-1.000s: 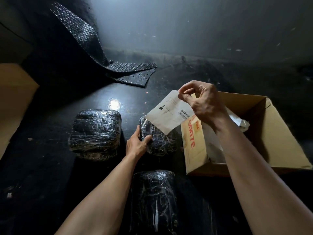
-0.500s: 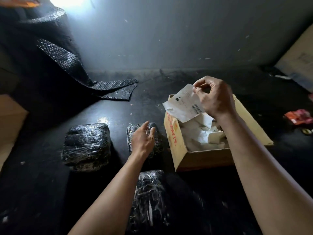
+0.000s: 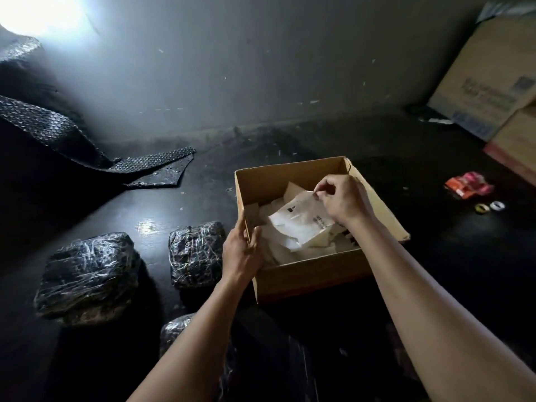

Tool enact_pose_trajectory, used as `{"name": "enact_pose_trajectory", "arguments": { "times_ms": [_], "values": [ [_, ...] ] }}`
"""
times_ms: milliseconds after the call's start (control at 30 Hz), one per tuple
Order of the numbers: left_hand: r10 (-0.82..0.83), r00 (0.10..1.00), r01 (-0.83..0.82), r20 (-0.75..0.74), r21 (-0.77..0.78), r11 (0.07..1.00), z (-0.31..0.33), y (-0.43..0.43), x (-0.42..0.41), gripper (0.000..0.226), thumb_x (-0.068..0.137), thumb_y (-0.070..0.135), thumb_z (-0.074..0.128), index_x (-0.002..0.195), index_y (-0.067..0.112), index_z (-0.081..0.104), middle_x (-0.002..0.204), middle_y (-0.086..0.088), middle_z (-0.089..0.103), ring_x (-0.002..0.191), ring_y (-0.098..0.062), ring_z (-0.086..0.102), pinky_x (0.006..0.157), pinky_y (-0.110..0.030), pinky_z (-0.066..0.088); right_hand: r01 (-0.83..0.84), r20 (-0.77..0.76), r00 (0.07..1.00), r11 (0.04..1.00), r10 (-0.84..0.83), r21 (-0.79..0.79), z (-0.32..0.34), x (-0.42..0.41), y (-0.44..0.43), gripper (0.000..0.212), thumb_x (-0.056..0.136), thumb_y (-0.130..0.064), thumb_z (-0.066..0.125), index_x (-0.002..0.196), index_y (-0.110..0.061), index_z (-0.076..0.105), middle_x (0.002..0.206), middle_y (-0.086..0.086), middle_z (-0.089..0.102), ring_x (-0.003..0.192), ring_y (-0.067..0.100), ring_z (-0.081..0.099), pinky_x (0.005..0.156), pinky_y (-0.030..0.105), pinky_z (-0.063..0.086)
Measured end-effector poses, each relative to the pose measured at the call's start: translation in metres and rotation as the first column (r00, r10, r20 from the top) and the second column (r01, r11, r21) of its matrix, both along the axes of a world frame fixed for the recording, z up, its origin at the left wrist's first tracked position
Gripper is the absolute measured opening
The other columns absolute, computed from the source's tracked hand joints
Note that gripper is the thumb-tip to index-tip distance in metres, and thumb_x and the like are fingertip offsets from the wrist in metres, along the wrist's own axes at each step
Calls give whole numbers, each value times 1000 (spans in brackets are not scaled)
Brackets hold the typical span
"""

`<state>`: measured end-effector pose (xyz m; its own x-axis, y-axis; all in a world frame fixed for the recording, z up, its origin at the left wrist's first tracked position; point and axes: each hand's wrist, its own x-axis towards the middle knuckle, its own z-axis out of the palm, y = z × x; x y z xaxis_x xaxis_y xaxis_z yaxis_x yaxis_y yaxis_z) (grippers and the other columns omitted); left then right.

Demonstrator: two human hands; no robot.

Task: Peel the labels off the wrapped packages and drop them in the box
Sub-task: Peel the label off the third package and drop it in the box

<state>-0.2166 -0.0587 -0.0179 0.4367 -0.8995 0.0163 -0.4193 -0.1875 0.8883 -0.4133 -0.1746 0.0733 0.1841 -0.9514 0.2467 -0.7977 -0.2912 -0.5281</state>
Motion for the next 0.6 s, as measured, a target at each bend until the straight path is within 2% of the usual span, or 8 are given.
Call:
{"name": "enact_pose_trajectory", "arguments": {
  "times_ms": [67,167,233,333,433,500,600],
  "values": [
    [0,1000,0,-15,-7,1000,0,1,-2,57,95,49,52,149,49,34,124,1,70,112,-20,66,95,-43,53,-6,9,1000,994,5,109,-14,-3,-4,13,87,-25,74,77,-33,71,98,-3,71,95,19,65,80,42,60],
    [21,999,-22,-28,-7,1000,0,3,-4,59,99,41,57,152,46,33,134,2,65,121,-17,63,101,-40,50,-10,-14,1000,987,12,160,-30,-1,-11,24,82,-29,76,63,-38,64,102,-3,67,99,23,62,86,50,55],
    [38,999,-38,-29,-14,999,0,3,-5,60,99,38,58,152,46,32,134,1,65,120,-18,63,101,-36,49,-30,26,999,989,27,146,-33,4,-16,24,85,-28,73,67,-39,62,95,-8,70,98,22,63,86,52,54],
    [43,999,-44,-25,-22,999,4,3,-7,58,100,35,58,150,49,32,132,4,66,117,-14,63,92,-23,47,-111,75,992,989,104,93,-29,17,-23,12,86,-27,72,79,-34,65,85,-14,70,95,19,64,84,53,55],
    [39,997,-41,-59,-28,999,5,4,-9,57,100,36,57,148,54,33,132,14,64,114,-5,63,80,-7,46,-153,55,987,984,148,94,-27,30,-33,14,81,-34,78,84,-32,65,91,-9,71,97,19,64,85,50,55],
    [39,995,-43,-95,-35,998,6,4,-10,57,100,35,58,148,54,34,130,17,65,110,0,65,77,-4,47,-156,12,988,981,156,113,-27,36,-38,19,77,-39,80,86,-31,65,96,-3,70,97,21,64,86,48,55],
    [56,993,-59,-102,-23,998,9,6,-12,57,100,31,59,149,49,35,123,22,63,91,21,58,71,2,42,-174,-32,983,970,182,168,-28,40,-41,21,75,-37,83,83,-28,67,92,-4,70,94,19,65,84,45,56]
  ]
}}
